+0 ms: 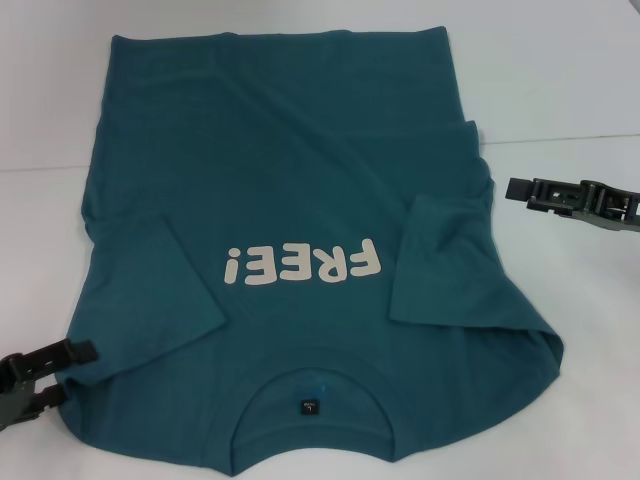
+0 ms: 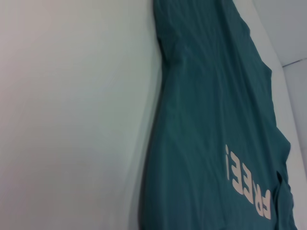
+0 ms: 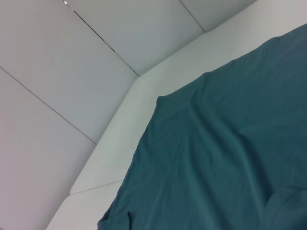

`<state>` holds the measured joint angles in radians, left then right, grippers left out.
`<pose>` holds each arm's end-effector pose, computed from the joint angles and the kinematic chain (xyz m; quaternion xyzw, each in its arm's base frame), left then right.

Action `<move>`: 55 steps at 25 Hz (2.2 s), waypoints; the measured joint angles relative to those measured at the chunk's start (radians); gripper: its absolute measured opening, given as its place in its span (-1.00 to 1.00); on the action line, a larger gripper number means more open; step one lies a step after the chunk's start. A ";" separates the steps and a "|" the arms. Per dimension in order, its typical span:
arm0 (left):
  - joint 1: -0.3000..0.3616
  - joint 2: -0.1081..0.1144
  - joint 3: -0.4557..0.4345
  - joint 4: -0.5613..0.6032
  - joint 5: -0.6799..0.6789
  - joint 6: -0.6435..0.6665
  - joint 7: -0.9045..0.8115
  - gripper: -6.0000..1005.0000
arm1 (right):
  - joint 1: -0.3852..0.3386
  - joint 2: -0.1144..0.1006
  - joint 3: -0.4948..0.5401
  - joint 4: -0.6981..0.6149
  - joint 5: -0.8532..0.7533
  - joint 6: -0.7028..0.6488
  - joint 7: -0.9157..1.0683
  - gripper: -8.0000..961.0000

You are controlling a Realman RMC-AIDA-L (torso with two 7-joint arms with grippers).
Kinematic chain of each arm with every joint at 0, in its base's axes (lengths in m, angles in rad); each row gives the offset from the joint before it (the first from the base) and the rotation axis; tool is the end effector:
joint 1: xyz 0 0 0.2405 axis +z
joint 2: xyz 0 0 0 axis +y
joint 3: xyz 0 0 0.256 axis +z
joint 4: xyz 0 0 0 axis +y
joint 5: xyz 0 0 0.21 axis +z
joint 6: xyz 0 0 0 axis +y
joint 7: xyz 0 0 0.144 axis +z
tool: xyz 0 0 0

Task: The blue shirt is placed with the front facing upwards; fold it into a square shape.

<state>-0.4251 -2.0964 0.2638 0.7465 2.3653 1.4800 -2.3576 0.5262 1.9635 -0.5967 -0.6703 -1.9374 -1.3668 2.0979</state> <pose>-0.3590 0.2909 0.0361 -0.6219 -0.7224 -0.2549 0.1628 0.2992 0.3705 0.0737 -0.7632 0.5328 0.3039 0.2030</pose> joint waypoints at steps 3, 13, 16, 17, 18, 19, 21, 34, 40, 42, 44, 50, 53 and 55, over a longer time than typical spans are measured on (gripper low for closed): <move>-0.014 0.001 0.000 -0.014 0.000 0.001 0.001 0.75 | 0.000 0.000 0.000 0.000 0.000 0.000 0.000 0.40; 0.004 0.004 -0.009 -0.012 0.007 0.004 -0.006 0.75 | 0.000 -0.003 0.003 0.000 0.000 0.001 -0.004 0.40; 0.012 0.002 -0.010 -0.008 0.007 0.010 -0.007 0.74 | 0.000 -0.003 0.007 0.000 0.000 0.002 -0.008 0.40; 0.012 0.002 -0.010 -0.008 0.007 0.010 -0.007 0.74 | 0.000 -0.003 0.009 0.000 0.000 0.002 -0.008 0.40; 0.015 0.001 -0.009 -0.005 0.008 0.019 -0.007 0.74 | 0.000 -0.003 0.009 0.000 0.000 0.002 -0.008 0.40; 0.017 0.000 -0.009 -0.005 0.008 0.025 -0.007 0.74 | 0.000 -0.003 0.010 0.000 0.000 0.002 -0.008 0.40; 0.021 0.000 -0.009 -0.004 0.009 0.032 -0.008 0.74 | 0.000 -0.003 0.011 0.000 0.000 0.003 -0.009 0.40; 0.043 -0.002 -0.015 0.025 0.011 0.043 -0.021 0.73 | -0.001 -0.003 0.015 0.000 0.000 0.003 -0.010 0.40; 0.028 -0.002 -0.009 0.019 0.011 0.018 -0.037 0.73 | -0.003 -0.003 0.015 0.000 0.000 0.003 -0.010 0.40; 0.023 -0.001 -0.003 0.016 0.011 0.001 -0.045 0.72 | -0.004 -0.003 0.015 0.000 0.000 0.003 -0.010 0.40; 0.019 -0.001 0.000 0.011 0.011 -0.008 -0.049 0.72 | -0.005 -0.003 0.015 0.000 0.000 0.003 -0.010 0.40; 0.005 0.002 0.007 0.002 0.011 -0.016 -0.056 0.72 | -0.005 -0.003 0.017 0.000 0.000 0.003 -0.010 0.40; 0.009 0.000 0.022 0.015 0.002 -0.016 -0.064 0.72 | -0.005 -0.003 0.017 0.000 0.000 0.002 -0.010 0.40; 0.013 -0.003 0.024 0.025 -0.006 -0.014 -0.066 0.71 | -0.005 -0.003 0.018 0.000 0.000 0.001 -0.010 0.40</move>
<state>-0.4119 -2.0993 0.2880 0.7715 2.3594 1.4658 -2.4236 0.5215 1.9604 -0.5784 -0.6703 -1.9374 -1.3656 2.0877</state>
